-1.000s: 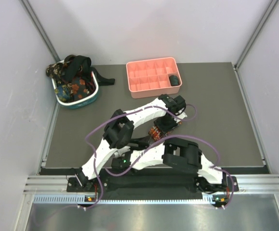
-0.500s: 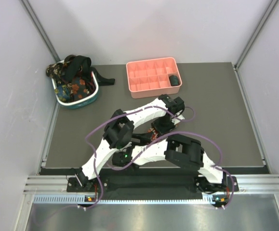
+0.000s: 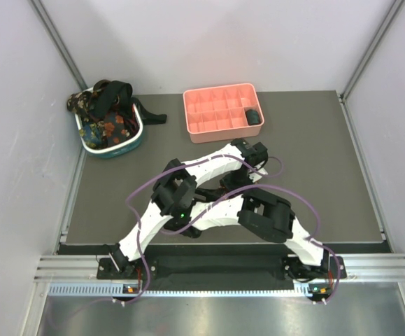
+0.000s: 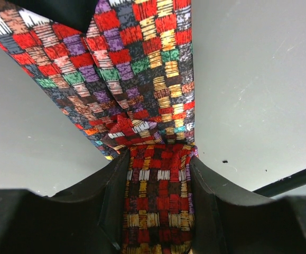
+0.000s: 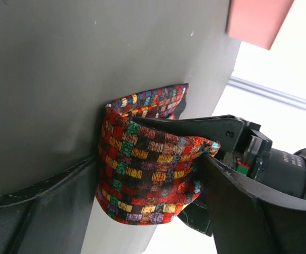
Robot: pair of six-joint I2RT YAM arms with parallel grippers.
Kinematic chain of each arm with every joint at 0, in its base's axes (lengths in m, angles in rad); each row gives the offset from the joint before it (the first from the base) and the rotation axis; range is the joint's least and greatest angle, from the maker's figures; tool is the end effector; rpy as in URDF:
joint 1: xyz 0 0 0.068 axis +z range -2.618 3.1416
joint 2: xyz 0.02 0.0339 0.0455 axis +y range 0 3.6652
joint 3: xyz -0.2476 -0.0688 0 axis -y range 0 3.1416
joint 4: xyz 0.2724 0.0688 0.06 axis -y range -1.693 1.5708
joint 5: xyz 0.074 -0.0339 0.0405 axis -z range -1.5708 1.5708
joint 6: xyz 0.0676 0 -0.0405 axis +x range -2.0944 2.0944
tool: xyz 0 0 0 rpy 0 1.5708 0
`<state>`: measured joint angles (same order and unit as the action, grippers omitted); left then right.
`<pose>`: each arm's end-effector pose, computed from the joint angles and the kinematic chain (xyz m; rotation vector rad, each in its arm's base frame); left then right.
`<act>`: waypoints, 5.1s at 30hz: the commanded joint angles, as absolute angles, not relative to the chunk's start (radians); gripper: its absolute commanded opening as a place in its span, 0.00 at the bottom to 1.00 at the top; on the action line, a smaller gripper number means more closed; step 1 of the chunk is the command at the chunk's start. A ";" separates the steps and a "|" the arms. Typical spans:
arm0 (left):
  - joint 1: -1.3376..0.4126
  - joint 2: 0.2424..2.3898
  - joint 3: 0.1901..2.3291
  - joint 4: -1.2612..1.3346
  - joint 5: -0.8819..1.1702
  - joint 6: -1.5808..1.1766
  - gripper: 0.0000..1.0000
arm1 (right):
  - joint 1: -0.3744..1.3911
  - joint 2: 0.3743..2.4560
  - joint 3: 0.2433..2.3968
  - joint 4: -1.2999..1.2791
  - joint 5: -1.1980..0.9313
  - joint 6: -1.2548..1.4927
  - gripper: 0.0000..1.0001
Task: Roll the ties
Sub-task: Roll the tie
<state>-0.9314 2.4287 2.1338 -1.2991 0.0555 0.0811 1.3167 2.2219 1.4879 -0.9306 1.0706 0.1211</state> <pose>0.2847 -0.3891 0.1122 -1.5008 -2.7090 0.0635 0.1586 0.3747 0.0666 -1.3326 1.8446 -1.0855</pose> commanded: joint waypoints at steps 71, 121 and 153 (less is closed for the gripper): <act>-0.509 1.341 0.972 -0.019 -0.089 -0.434 0.99 | 0.807 1.644 0.910 -0.146 -0.172 0.222 0.25; -0.767 1.905 1.114 0.055 0.638 0.508 0.93 | 0.209 1.784 0.505 0.509 -0.848 0.577 0.26; -0.821 1.950 1.170 0.173 0.630 0.494 0.85 | 0.202 1.744 0.522 0.407 -0.813 0.541 0.34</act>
<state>-0.8139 1.9404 1.1358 0.1009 0.5789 0.4957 0.2138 1.7412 0.5396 0.5121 -0.9154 0.6125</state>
